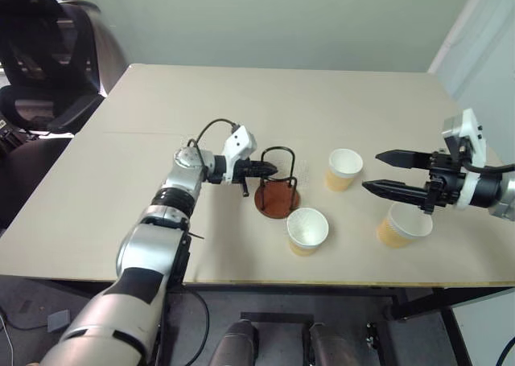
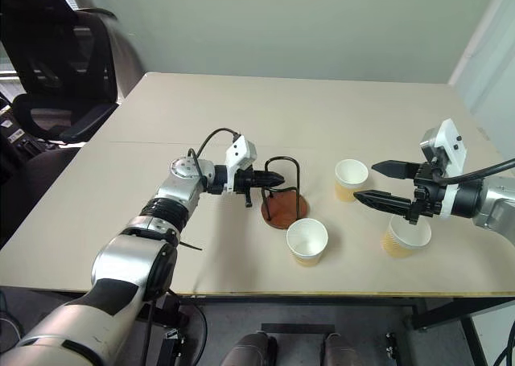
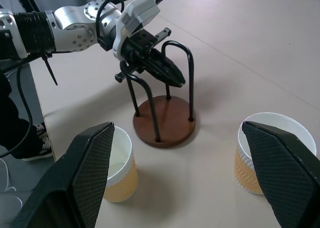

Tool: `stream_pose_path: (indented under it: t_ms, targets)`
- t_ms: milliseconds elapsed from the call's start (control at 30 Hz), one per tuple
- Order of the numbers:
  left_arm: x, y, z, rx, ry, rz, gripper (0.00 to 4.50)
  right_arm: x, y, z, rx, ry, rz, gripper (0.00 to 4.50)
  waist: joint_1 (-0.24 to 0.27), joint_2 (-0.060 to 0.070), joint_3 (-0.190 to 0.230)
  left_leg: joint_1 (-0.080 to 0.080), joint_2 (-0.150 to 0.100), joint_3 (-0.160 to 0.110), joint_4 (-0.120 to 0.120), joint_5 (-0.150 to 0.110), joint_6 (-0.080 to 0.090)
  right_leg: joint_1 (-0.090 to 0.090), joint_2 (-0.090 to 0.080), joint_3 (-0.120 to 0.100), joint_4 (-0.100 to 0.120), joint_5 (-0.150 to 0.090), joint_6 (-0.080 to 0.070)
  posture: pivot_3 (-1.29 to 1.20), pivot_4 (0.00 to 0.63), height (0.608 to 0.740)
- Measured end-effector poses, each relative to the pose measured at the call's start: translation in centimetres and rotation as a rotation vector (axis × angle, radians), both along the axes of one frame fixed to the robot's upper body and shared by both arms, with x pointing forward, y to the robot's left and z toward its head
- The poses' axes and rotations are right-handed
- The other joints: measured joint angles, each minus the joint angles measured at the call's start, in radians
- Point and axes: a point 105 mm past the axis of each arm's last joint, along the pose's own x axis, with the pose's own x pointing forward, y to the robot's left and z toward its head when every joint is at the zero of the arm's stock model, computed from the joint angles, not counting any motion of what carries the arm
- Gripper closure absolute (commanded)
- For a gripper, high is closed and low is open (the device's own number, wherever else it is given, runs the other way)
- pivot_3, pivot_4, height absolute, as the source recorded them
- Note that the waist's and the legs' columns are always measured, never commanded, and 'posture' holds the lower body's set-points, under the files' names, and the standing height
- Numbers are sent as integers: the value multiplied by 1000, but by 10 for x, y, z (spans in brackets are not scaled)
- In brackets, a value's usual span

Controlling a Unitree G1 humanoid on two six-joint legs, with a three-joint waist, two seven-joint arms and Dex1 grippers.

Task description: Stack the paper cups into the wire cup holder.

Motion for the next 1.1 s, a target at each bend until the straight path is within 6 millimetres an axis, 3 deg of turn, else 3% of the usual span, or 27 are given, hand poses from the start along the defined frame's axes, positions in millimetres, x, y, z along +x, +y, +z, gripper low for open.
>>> stream_pose_path:
  t_ms: [767,900,1100]
  targets:
    - [6,-8,-3,-26,-19,59,4473,1,0,1,1,-9,-4,328,0,0,0,0,0,2,0,0,0,0,0,-1,0,0,1,0,150,740]
    - [4,-9,-6,-15,-12,36,3304,1,0,1,1,-9,-6,328,0,0,0,0,0,2,1,0,1,0,0,-1,0,0,1,0,150,740]
    - [0,-9,-7,-11,1,8,1024,1,0,1,1,-10,-7,328,0,0,0,0,-1,2,1,0,1,0,0,-1,0,0,1,0,150,740]
